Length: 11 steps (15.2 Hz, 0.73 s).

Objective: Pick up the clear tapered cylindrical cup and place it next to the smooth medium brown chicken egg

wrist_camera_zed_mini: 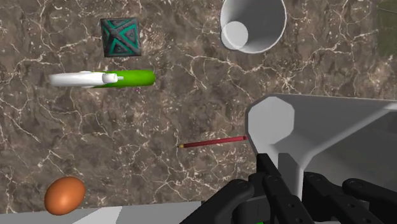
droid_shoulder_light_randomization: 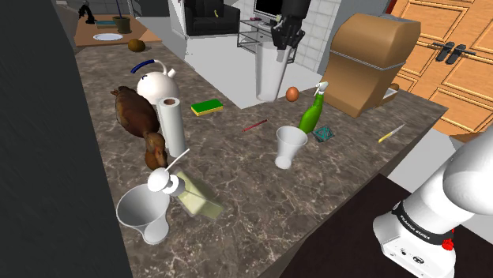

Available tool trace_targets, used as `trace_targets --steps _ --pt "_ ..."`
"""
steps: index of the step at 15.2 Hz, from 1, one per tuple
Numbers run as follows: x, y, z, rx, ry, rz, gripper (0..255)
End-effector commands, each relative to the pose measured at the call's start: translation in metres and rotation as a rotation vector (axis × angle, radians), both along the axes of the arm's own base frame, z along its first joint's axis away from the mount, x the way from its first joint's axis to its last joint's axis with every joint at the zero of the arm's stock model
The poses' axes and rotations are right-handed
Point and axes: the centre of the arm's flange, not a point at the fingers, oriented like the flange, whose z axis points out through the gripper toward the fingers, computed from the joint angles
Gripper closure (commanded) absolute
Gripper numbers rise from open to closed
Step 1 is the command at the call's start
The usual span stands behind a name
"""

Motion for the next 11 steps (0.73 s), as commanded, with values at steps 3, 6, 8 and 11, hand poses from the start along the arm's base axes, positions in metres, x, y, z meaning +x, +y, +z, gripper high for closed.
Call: trace_targets --steps 3,6,8,11 --pt "0.026 -0.045 -0.009 0.0 -0.001 0.001 255" --pt "0.046 -0.079 -0.015 0.0 -0.001 0.001 255" --pt "0.059 -0.101 -0.019 0.0 -0.001 0.001 255" --pt "0.078 -0.135 -0.026 0.0 -0.001 0.001 255"
